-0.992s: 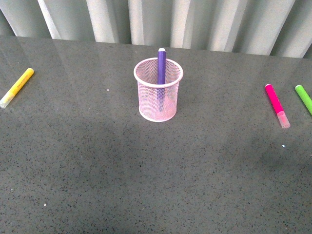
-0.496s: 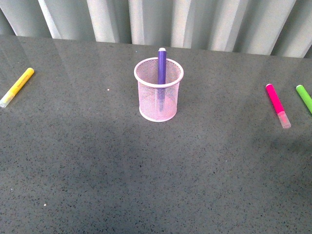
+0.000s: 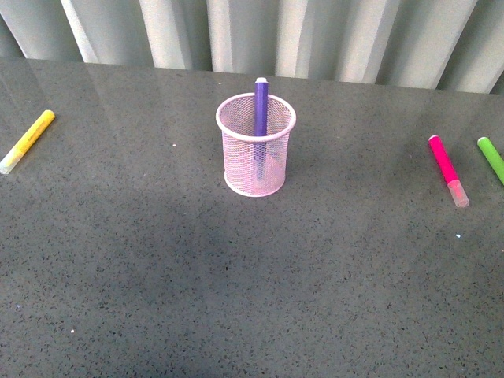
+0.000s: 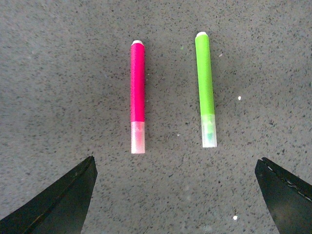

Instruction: Insert purple and pink pens into pink cup

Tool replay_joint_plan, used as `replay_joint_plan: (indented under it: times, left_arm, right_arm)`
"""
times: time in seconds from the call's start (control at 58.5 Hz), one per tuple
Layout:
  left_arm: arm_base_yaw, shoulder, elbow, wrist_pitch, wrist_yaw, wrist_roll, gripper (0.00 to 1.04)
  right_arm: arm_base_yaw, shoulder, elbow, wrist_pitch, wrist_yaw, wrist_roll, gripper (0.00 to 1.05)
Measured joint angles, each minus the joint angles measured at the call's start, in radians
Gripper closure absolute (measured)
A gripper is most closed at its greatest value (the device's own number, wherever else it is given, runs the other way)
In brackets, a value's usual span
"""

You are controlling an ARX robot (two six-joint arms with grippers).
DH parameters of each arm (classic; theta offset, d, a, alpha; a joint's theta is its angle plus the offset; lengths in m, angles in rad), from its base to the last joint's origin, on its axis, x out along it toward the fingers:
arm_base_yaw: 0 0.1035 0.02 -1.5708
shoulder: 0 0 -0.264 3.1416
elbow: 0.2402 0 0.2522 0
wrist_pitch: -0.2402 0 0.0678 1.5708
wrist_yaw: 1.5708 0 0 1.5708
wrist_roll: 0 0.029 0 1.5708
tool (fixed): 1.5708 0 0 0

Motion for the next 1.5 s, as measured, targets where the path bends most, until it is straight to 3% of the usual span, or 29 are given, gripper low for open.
replay_joint_plan:
  times: [0.701, 1.505]
  left_arm:
    - [0.000, 0.000, 0.000, 0.000, 0.000, 0.000, 0.07]
    - [0.000, 0.000, 0.000, 0.000, 0.000, 0.000, 0.07]
  right_arm:
    - [0.108, 0.399, 0.381, -0.049, 0.099, 0.019, 0.07]
    - [0.158, 0.558, 0.505, -0.056, 0.112, 0.084, 0.07]
